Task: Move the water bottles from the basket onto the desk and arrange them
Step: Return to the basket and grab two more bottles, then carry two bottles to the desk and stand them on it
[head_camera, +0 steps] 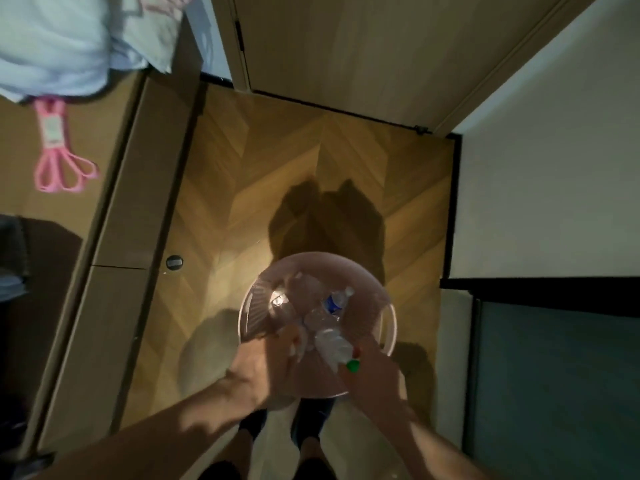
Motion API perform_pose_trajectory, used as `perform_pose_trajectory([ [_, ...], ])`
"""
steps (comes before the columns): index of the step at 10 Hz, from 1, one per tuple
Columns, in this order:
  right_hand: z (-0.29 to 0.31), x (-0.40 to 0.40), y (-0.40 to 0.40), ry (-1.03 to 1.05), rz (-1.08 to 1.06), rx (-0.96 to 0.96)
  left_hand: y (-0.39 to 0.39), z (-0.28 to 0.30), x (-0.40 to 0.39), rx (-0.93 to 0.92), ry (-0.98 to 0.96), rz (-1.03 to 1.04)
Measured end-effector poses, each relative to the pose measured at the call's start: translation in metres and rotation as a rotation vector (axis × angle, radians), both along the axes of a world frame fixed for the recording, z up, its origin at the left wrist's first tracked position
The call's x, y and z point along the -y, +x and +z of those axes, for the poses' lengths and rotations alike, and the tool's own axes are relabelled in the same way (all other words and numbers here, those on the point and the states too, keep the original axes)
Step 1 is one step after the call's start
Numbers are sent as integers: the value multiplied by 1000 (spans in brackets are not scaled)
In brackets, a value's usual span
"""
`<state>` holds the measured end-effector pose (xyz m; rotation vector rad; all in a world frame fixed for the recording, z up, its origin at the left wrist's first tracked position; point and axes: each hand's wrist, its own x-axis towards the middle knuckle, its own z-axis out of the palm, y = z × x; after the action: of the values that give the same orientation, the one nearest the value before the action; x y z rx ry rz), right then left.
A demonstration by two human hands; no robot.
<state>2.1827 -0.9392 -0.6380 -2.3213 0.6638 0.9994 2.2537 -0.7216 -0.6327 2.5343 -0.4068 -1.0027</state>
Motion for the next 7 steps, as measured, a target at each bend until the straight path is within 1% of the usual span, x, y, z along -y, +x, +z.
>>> perform_pose_trajectory([
  [1,94,-10,8,17,-12,76,-21,107,-19,145,-97,72],
  [2,176,-22,13,87,53,117,-37,179,-36,167,-143,107],
  [3,242,-33,15,113,116,212,-48,241,-56,156,-64,219],
  [4,285,-42,15,121,190,272,-70,294,-66,163,20,281],
  [5,306,-49,12,129,304,358,-103,329,-81,179,56,407],
  [6,320,-55,12,154,504,398,-137,356,-90,197,117,559],
  [7,340,-60,10,247,678,453,-181,375,-85,240,145,758],
])
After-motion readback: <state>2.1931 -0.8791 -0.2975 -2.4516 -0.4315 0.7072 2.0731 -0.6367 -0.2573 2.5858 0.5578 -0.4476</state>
